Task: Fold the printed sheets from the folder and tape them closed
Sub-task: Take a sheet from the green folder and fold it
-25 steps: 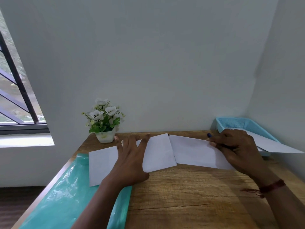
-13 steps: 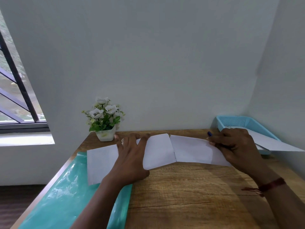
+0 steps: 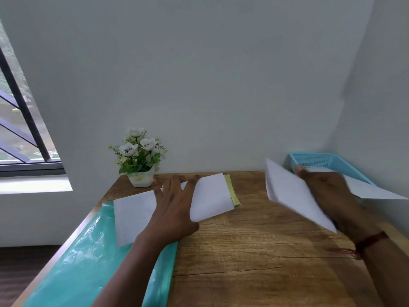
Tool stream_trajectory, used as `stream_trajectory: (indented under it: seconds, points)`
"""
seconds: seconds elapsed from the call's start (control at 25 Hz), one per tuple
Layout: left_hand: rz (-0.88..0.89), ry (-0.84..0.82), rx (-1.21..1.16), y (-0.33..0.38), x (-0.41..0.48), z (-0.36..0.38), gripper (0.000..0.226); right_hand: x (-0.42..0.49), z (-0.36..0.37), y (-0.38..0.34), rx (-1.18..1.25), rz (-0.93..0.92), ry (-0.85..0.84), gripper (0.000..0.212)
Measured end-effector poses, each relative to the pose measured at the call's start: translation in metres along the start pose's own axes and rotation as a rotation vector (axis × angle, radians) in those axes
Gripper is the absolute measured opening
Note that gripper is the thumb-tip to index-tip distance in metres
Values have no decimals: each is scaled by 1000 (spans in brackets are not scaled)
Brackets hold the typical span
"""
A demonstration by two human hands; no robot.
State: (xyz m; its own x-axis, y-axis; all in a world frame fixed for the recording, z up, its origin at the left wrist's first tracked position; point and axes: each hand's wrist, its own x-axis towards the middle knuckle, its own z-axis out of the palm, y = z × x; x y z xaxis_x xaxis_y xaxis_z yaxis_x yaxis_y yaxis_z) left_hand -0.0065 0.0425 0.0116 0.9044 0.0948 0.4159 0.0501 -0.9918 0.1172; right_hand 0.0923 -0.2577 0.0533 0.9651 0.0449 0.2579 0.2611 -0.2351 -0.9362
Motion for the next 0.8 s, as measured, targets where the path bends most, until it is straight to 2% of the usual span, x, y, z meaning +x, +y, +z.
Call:
stream_trajectory:
  seconds: [0.08, 0.16, 0.24, 0.36, 0.52, 0.68, 0.8]
  points:
    - [17, -5, -27, 2, -1, -2, 107, -11, 13, -3, -174, 4, -241, 51]
    - [65, -33, -61, 8, -2, -3, 104, -24, 27, -6, -236, -77, -374, 27]
    - [120, -53, -87, 14, -2, -3, 102, -31, 40, -6, -243, -186, -391, 19]
    - [173, -36, -90, 19, -1, 0, 105, -31, 49, -5, -197, -224, -376, 27]
    - [228, -10, -85, 22, -2, 2, 107, -29, 53, -3, -81, -107, -422, 37]
    - [239, -13, -93, 22, -2, 3, 110, -31, 53, -4, 26, 28, -498, 37]
    - [205, -35, -93, 17, -2, 5, 110, -32, 49, -6, -30, 52, -496, 38]
